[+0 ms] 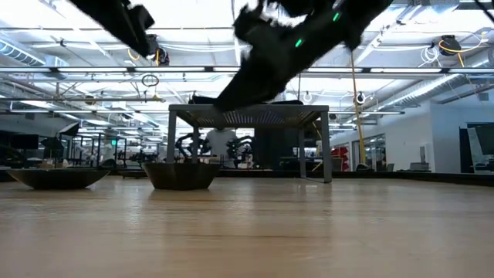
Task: Pick & Place Mini shaped plates
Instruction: Stack the black distorted square plate on top of the black distorted square plates on the shelf
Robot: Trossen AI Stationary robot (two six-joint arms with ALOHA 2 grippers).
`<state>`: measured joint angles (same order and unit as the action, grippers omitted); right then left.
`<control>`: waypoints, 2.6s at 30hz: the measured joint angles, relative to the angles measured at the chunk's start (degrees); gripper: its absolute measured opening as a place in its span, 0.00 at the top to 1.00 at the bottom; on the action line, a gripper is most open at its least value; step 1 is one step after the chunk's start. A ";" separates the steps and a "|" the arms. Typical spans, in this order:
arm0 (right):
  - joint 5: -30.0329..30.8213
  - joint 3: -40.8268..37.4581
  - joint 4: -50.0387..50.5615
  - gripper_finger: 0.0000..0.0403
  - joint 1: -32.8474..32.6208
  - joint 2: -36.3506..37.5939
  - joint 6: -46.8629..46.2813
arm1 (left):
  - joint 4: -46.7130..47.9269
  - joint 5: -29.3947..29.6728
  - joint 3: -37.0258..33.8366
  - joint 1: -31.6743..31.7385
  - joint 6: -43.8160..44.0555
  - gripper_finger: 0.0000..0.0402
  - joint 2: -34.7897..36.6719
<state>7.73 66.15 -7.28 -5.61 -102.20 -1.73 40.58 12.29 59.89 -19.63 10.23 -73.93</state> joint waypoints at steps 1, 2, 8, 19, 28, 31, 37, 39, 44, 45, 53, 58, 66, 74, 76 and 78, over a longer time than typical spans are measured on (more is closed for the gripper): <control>1.38 0.00 2.65 0.68 -0.88 1.42 0.47 | -1.64 0.08 -0.98 0.08 -2.02 0.54 -0.77; 2.86 0.00 5.10 0.68 -1.80 2.71 0.80 | -2.47 0.10 -1.98 0.10 -3.99 0.54 -1.51; 10.47 0.02 17.89 0.68 -7.34 10.56 -2.15 | -9.20 0.29 -7.24 0.11 -12.82 0.54 -6.85; 12.08 -0.04 26.40 0.68 -15.16 21.58 -6.58 | -17.98 1.65 -8.93 4.25 -18.26 0.54 -19.34; 15.82 -0.04 27.52 0.69 -18.69 25.34 -6.57 | -18.50 3.19 -8.67 7.86 -17.52 0.55 -25.18; 16.45 -0.04 27.75 0.69 -19.50 25.39 -6.59 | -18.42 2.86 -8.70 7.73 -17.70 0.62 -24.96; 16.25 -0.04 29.13 0.70 -20.22 25.41 -8.46 | -17.82 3.25 -8.94 7.28 -18.84 0.93 -23.39; 16.38 -0.04 29.48 0.70 -20.19 25.41 -9.39 | -17.93 3.27 -8.93 7.17 -18.64 0.97 -23.47; 16.27 -0.04 29.92 0.70 -20.17 25.39 -9.58 | -16.33 3.03 -7.56 7.11 -19.94 0.97 -23.47; 16.27 -0.04 29.94 0.70 -20.18 25.39 -9.58 | -15.49 2.96 -6.65 7.09 -20.24 0.98 -23.47; 16.27 -0.04 30.17 0.70 -20.17 25.39 -9.58 | -4.39 2.83 6.76 7.06 -20.91 0.99 -23.47; 16.27 -0.04 31.15 0.70 -20.17 25.39 -9.27 | 6.16 5.04 17.59 8.96 -23.00 0.97 -23.45; 16.23 -0.04 33.90 0.71 -20.24 25.39 -9.58 | 17.79 13.55 33.35 17.69 -24.25 0.97 -23.39; 16.21 -0.04 36.32 0.71 -21.86 25.39 -12.36 | 19.96 11.60 39.75 32.30 -22.77 0.99 -23.32; 16.21 -0.04 36.30 0.71 -22.36 25.39 -12.81 | 20.43 8.42 39.75 36.10 -20.32 0.97 -23.32; 16.21 -0.04 36.28 0.71 -22.86 25.39 -12.81 | 21.07 5.73 39.75 39.38 -18.62 0.97 -23.36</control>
<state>23.94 66.11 28.99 -28.47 -76.82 -14.55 61.65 18.02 99.63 19.75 -8.39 -97.30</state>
